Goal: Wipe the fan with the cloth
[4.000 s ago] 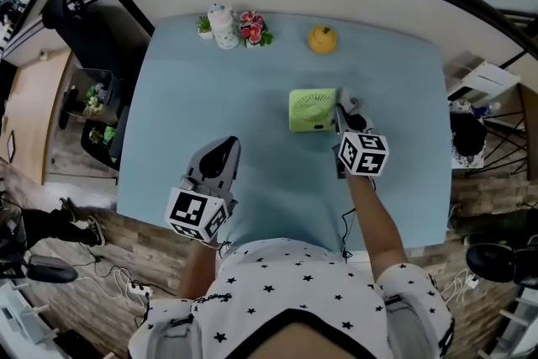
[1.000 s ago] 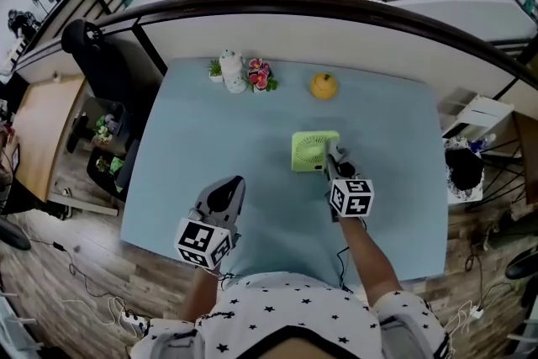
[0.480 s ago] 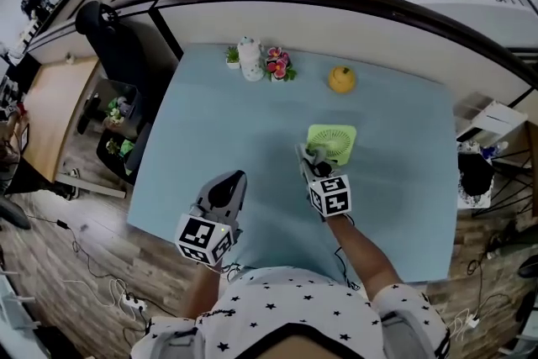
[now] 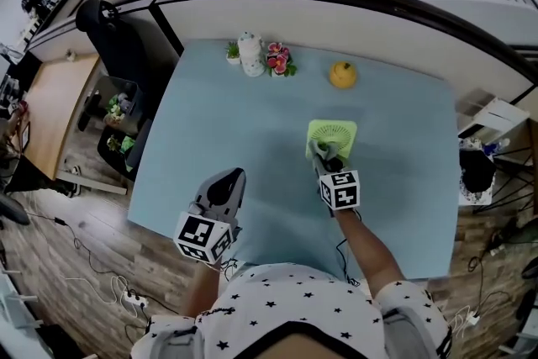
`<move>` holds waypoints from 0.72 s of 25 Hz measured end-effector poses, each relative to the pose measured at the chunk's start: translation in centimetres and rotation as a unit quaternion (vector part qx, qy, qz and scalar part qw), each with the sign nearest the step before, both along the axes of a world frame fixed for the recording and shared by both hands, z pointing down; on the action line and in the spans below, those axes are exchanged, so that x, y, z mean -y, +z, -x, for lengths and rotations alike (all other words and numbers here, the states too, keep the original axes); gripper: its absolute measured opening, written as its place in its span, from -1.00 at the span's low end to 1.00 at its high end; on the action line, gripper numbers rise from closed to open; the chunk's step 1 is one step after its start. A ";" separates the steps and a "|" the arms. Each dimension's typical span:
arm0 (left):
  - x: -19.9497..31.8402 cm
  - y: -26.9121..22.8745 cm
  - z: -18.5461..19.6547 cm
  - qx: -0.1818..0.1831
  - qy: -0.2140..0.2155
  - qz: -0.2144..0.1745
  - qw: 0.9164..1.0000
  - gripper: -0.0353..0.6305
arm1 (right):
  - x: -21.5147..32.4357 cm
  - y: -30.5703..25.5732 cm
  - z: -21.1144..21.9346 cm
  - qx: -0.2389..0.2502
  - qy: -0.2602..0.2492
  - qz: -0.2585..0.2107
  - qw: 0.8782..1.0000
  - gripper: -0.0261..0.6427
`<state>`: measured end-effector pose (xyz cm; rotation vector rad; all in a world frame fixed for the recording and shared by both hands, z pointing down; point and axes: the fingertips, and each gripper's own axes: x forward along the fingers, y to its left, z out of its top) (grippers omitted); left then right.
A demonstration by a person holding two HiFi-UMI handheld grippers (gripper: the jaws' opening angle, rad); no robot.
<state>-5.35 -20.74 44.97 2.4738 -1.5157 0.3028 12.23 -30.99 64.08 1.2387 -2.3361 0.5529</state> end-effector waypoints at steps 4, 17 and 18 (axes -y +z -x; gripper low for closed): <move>0.4 -0.2 -1.1 -0.001 0.015 -0.004 1.000 -0.80 | 0.4 -0.4 -2.6 0.001 0.029 -0.005 1.000 -0.77; 0.5 0.1 -2.9 0.000 0.036 0.003 0.999 -0.80 | 0.9 0.1 -10.8 0.009 0.136 0.007 0.991 -0.77; 0.5 0.0 -2.9 0.000 0.037 0.003 0.999 -0.80 | 0.9 0.0 -10.7 0.011 0.137 0.007 0.991 -0.77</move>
